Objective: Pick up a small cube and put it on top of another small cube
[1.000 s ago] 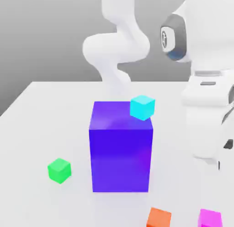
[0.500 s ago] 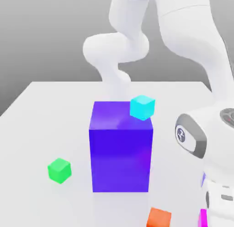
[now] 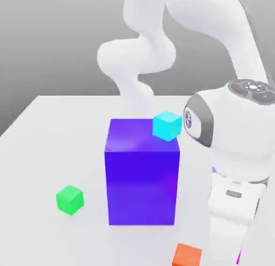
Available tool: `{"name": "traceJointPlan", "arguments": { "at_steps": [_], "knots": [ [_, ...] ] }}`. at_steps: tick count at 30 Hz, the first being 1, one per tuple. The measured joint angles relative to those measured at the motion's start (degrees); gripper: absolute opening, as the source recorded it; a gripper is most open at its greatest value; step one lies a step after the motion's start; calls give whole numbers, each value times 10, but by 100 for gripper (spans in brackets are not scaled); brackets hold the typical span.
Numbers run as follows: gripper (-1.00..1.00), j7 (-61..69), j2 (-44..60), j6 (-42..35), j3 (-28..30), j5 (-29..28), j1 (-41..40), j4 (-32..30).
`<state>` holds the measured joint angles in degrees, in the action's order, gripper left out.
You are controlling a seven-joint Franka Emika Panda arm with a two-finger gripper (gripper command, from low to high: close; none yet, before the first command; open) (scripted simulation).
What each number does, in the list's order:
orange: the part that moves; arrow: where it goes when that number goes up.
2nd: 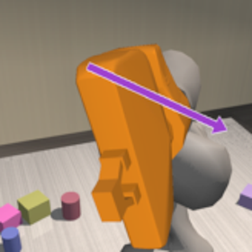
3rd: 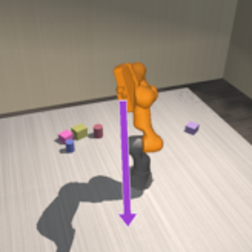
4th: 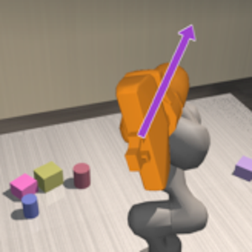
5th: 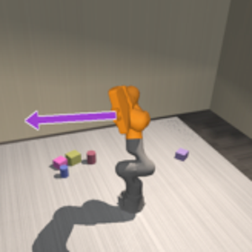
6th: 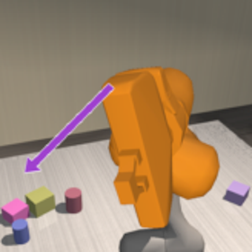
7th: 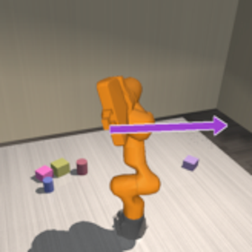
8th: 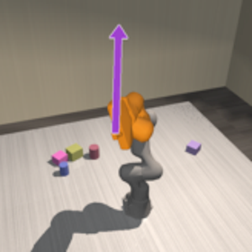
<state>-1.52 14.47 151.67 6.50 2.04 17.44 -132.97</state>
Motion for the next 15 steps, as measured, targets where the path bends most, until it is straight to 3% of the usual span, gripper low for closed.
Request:
{"name": "traceJointPlan", "arguments": {
  "at_steps": [7, 15],
  "knots": [
    [-100, -117, -104, 16, 99, -36, -80, -95],
    [-100, -286, -229, 31, 145, -124, -227, -218]
  ]
}}
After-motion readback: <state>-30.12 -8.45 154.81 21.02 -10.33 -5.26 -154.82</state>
